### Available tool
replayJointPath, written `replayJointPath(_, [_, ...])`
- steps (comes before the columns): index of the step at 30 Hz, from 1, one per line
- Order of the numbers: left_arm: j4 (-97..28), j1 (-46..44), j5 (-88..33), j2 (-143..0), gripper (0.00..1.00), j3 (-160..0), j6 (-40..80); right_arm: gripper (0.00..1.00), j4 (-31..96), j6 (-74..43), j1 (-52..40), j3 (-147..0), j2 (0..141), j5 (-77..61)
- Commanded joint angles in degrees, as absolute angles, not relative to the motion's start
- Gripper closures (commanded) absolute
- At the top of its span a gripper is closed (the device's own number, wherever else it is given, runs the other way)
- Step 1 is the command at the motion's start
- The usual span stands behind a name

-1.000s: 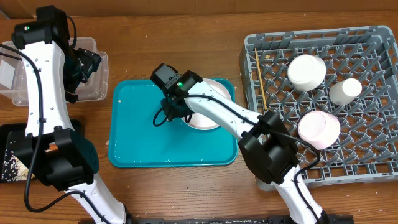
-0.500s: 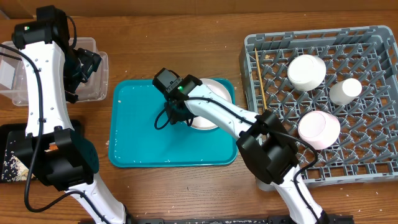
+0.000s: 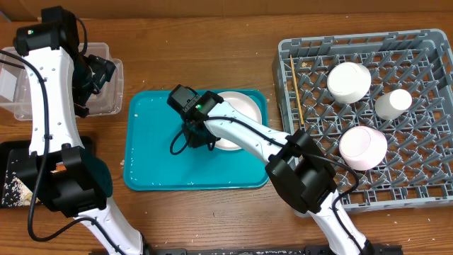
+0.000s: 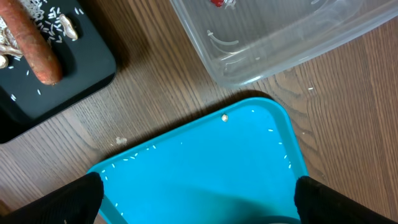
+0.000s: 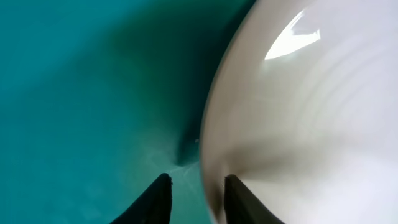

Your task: Sort waste into correct bins and load items into the dishwasher

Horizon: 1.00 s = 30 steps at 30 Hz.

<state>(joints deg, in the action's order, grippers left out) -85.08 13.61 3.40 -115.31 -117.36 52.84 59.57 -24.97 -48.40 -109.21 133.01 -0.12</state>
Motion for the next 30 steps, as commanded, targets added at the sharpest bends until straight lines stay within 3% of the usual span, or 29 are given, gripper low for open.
replayJointPath(1, [-85.19,13.47,3.4,-113.6,0.0,-117.05,54.04,0.74,59.37,-25.47,-49.08,-110.67,131.81,-5.13])
replayJointPath(6, [-85.19,13.47,3.4,-113.6,0.0,-117.05,54.04,0.79,59.44,-25.5,-51.35,-110.74,131.41,-12.12])
replayJointPath(11, [-85.19,13.47,3.4,-113.6,0.0,-117.05,54.04,0.76,60.64,-25.28,-51.66,-110.76,127.66,-11.18])
replayJointPath(14, [-85.19,13.47,3.4,-113.6,0.0,-117.05,54.04,0.58,61.95,-25.34,-50.65,-110.76,124.07,-7.38])
replayJointPath(16, [-85.19,13.47,3.4,-113.6,0.0,-117.05,54.04,0.16,62.81,-25.3,-49.36,-110.76,121.38,-5.91])
replayJointPath(17, [-85.19,13.47,3.4,-113.6,0.0,-117.05,54.04,0.04,63.31,-25.28,-48.47,-110.76,119.96,-5.56])
replayJointPath(18, [-85.19,13.47,3.4,-113.6,0.0,-117.05,54.04,0.0,63.9,-25.28,-47.44,-110.76,118.65,-5.15])
replayJointPath(27, [-85.19,13.47,3.4,-113.6,0.0,-117.05,54.04,0.01,70.22,-25.52,-34.15,-110.13,115.24,-1.19])
replayJointPath(30, [-85.19,13.47,3.4,-113.6,0.0,-117.05,54.04,0.12,69.52,-25.5,-30.87,-107.63,115.33,-3.6])
